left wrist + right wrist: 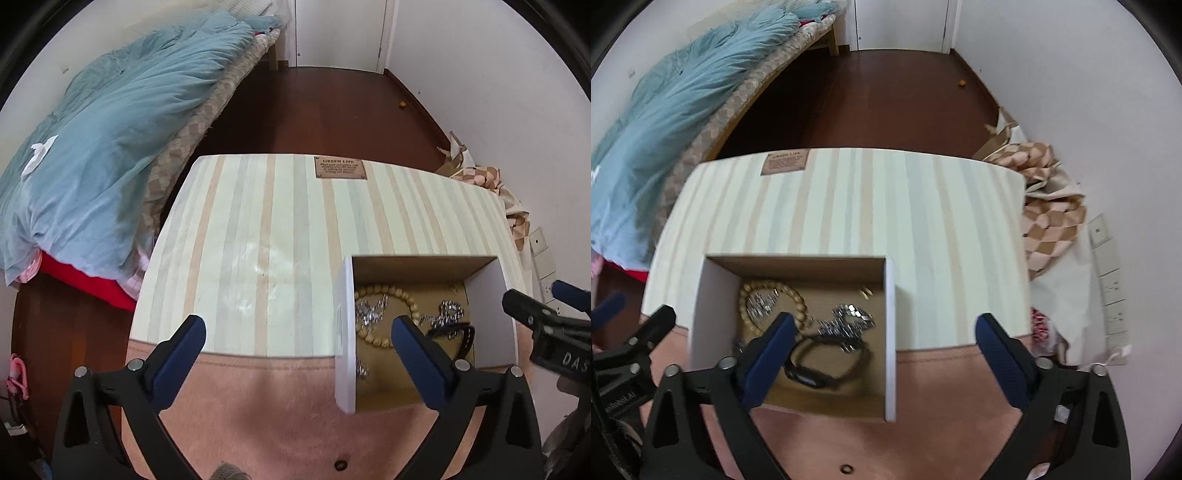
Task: Organize jewelry
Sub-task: 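Lift both open tools up out of the white box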
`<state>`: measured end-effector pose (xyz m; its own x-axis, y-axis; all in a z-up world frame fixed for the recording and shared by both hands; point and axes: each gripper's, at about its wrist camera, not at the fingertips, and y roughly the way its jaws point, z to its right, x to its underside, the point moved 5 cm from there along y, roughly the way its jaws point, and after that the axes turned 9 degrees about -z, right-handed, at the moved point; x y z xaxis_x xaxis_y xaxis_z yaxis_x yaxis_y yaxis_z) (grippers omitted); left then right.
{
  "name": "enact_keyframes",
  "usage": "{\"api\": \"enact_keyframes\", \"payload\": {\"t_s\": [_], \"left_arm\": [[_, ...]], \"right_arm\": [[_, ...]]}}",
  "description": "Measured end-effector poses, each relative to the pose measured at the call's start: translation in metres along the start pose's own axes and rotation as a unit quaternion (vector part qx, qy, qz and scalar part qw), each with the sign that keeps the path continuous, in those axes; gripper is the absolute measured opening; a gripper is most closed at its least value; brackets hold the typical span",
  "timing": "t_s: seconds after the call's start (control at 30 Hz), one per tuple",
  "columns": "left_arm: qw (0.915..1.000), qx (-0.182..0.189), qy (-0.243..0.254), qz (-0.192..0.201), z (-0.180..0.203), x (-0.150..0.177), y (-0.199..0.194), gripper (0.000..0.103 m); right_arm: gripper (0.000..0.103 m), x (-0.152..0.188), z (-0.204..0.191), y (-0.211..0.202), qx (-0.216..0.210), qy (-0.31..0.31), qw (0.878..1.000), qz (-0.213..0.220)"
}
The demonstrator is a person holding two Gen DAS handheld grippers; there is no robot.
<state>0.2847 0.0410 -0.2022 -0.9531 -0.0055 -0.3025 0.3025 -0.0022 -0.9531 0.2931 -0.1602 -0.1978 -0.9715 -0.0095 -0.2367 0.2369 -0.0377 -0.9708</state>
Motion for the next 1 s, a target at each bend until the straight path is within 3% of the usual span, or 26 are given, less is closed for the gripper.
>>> {"api": "enact_keyframes", "payload": {"t_s": [0.17, 0.43, 1.0], "left_arm": [[1.0, -0.007, 0.003, 0.003, 0.002, 0.018, -0.009, 0.103], [0.9995, -0.012, 0.008, 0.027, 0.007, 0.042, -0.044, 0.103], [0.9941, -0.018, -0.005, 0.107, 0.013, 0.095, -0.151, 0.103]], "right_arm": [[0.101, 0.025, 0.001, -0.009, 0.016, -0.004, 1.0, 0.011], [0.101, 0.062, -0.001, -0.035, 0.005, 0.005, 1.0, 0.03], [0.101, 0.12, 0.008, -0.156, 0.005, 0.016, 0.991, 0.136]]}}
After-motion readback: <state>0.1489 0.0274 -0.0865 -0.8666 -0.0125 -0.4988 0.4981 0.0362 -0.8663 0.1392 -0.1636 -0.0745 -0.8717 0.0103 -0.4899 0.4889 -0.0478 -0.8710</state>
